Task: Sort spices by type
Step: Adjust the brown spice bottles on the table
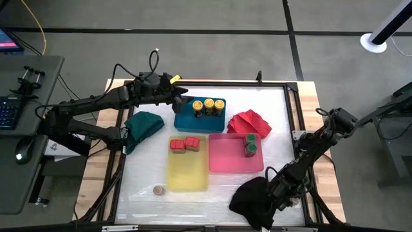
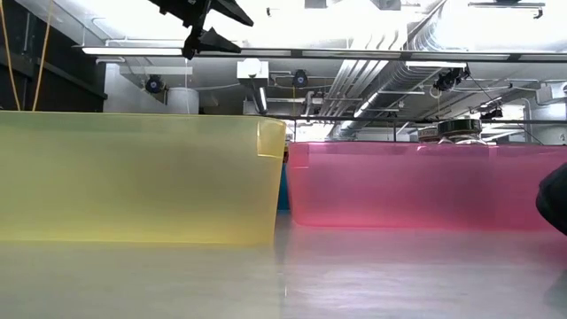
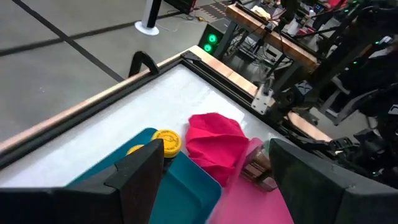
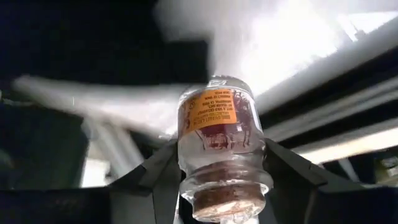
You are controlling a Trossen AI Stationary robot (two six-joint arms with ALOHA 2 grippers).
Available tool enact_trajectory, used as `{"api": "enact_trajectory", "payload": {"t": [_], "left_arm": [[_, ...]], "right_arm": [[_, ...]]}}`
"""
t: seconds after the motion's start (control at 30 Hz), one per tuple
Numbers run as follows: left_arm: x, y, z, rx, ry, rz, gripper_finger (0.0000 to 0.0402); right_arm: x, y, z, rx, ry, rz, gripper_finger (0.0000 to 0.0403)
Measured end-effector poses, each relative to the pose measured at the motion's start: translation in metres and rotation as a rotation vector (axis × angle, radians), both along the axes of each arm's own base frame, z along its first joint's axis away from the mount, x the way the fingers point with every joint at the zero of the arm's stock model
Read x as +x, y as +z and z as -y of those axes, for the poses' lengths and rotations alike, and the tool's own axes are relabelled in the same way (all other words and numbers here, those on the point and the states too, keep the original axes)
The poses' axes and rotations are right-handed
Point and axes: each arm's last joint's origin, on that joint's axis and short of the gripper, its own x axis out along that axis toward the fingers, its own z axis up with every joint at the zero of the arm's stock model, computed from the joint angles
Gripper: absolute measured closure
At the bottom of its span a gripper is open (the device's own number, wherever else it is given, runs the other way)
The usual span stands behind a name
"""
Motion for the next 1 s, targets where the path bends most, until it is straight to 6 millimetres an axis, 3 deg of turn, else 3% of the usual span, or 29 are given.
{"api": "enact_trajectory", "payload": {"t": [0.23,0.43,0.67,1.0], "left_arm": [[-0.005,0.027,0.004,0.073,-0.098,0.067,0.0124],[-0.021,0.043,0.01,0.129,-0.118,0.106,0.0124],[-0.037,0.037,0.021,0.068,-0.142,0.003,0.0124],[-0.038,0.03,0.048,0.01,-0.245,-0.074,0.0124]], "right_arm": [[0.015,0.071,-0.008,0.073,0.095,0.124,0.0219],[0.058,0.121,0.015,-0.05,0.039,0.447,0.0219],[0.109,0.127,0.071,-0.223,-0.001,0.694,0.0219],[0.137,0.132,0.115,-0.257,0.077,0.909,0.0219]]}}
